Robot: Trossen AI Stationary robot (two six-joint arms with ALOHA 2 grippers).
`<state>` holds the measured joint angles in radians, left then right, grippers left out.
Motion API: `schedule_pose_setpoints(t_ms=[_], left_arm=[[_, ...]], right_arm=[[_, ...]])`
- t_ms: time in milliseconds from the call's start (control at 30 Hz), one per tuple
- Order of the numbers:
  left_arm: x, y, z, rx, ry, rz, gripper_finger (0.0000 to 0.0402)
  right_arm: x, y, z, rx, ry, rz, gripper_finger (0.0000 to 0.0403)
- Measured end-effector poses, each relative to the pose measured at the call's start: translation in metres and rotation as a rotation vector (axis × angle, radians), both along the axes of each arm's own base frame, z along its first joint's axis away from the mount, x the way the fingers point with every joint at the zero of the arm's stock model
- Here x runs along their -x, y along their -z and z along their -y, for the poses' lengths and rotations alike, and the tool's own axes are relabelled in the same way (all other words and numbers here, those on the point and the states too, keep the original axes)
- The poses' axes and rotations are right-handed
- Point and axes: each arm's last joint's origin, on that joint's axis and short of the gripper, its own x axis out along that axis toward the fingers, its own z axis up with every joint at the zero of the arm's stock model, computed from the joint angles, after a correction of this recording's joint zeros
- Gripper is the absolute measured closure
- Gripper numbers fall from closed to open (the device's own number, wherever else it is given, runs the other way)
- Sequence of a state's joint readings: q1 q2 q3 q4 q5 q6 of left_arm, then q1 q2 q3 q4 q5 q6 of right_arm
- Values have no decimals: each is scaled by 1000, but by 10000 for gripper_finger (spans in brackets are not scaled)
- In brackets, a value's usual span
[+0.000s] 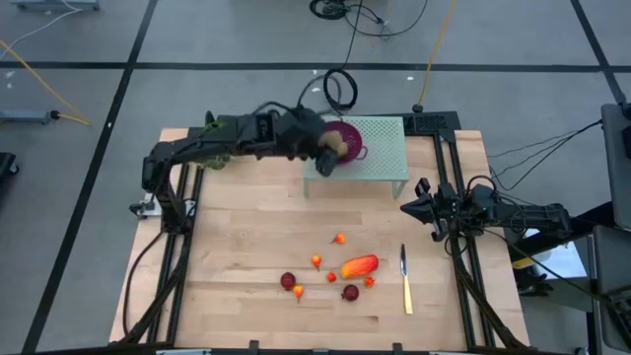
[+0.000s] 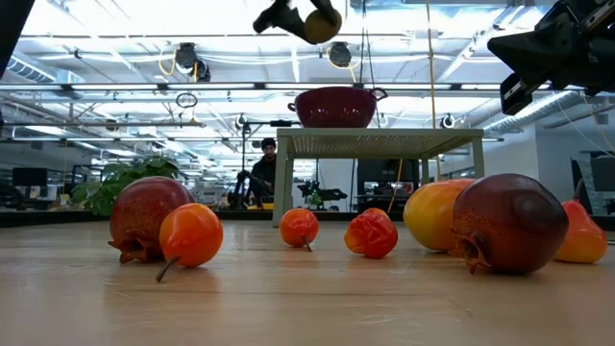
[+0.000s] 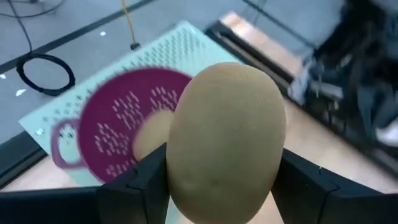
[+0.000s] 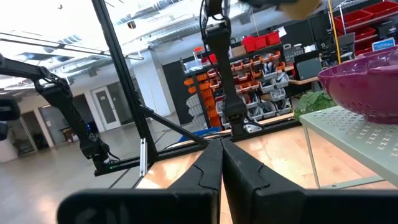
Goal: Pick & Place Fruit
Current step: Put the kiwi into the strainer bowl on the shelf
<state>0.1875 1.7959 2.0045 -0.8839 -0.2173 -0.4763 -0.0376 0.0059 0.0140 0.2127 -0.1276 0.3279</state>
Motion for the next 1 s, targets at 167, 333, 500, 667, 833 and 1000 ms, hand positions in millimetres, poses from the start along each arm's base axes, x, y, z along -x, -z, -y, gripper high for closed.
schedule_pose_setpoints(t_ms=[167, 333, 500, 667, 833, 1000], left_arm=[[-4, 1, -22, 15, -69, 56, 179], [-18, 11, -33, 24, -63, 87, 179], [-30, 26, -36, 5, -39, 57, 179], [-40, 42, -40, -47, -32, -15, 179], [-40, 48, -44, -134, -26, -91, 179], [-40, 53, -49, -232, 5, -177, 179]], right_arm=[[0, 0, 0, 0, 0, 0, 399], [0, 0, 0, 0, 0, 0, 399], [0, 0, 0, 0, 0, -5, 399], [0, 0, 0, 0, 0, -4, 399], [0, 0, 0, 0, 0, -4, 399], [0, 0, 0, 0, 0, -4, 399]])
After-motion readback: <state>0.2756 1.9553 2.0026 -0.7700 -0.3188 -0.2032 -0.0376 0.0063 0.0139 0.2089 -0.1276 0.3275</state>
